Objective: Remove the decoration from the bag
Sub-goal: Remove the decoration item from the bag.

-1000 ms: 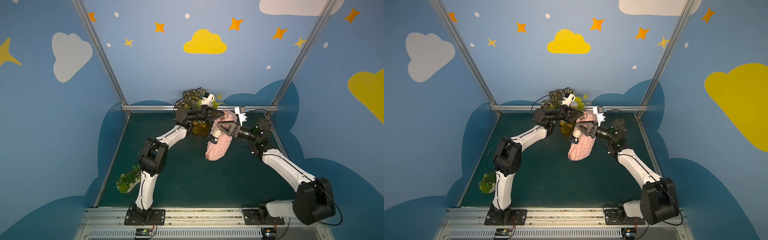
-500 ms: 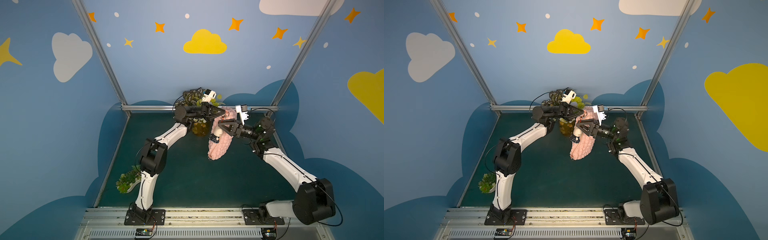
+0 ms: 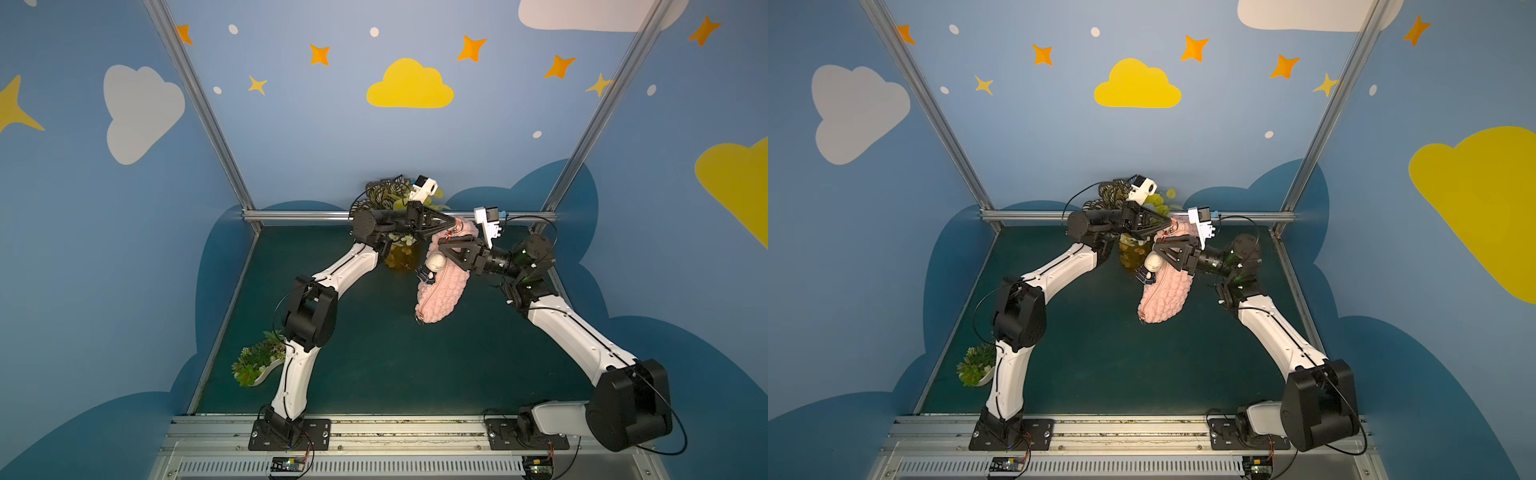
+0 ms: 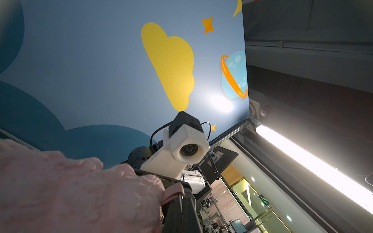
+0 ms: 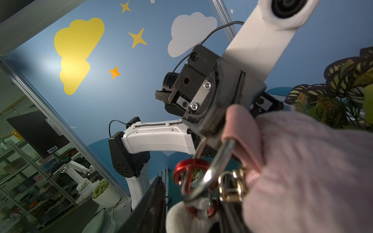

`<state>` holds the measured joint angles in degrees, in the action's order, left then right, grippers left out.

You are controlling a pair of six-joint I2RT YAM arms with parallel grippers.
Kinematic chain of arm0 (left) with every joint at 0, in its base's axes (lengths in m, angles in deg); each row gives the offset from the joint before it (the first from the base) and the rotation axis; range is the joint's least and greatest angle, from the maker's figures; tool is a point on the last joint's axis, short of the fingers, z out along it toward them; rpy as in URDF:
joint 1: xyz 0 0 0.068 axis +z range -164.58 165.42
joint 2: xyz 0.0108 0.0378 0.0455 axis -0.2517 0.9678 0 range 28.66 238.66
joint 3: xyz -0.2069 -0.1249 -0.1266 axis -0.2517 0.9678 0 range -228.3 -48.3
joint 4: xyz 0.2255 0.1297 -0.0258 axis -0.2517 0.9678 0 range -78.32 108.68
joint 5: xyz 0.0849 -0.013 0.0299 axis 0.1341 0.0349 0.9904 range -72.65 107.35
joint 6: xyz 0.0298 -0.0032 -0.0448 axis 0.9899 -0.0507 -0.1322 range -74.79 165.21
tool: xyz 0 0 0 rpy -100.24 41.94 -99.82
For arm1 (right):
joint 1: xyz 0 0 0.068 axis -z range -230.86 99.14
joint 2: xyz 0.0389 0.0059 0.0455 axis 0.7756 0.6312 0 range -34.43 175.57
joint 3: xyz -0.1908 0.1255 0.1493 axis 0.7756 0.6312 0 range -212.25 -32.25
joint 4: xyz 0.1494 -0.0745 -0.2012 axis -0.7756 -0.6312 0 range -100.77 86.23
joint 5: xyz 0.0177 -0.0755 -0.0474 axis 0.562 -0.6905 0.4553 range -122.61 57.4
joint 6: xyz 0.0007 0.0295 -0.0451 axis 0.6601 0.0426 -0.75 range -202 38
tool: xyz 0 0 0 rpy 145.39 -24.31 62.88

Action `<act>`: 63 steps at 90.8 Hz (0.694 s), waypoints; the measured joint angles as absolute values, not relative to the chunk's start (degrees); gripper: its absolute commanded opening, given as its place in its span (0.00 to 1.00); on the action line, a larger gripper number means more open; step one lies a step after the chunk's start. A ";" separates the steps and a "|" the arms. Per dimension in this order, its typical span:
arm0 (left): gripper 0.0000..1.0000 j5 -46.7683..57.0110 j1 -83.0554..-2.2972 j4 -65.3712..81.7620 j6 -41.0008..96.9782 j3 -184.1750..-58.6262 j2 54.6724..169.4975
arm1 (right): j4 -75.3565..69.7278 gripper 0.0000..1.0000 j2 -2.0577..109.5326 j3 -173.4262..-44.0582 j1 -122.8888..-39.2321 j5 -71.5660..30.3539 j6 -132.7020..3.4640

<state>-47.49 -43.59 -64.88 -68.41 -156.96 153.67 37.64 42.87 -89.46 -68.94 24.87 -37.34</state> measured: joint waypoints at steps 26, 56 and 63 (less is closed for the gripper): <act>0.02 -47.38 -43.64 -64.92 -68.44 -156.96 153.69 | 40.92 0.35 42.89 -89.46 -68.92 23.16 -34.13; 0.02 -47.23 -43.75 -64.92 -68.68 -157.42 154.02 | 42.80 0.48 42.91 -89.46 -68.81 23.93 -32.75; 0.02 -47.23 -43.75 -64.94 -68.85 -158.25 154.52 | 43.08 0.48 42.91 -89.46 -68.81 24.28 -32.73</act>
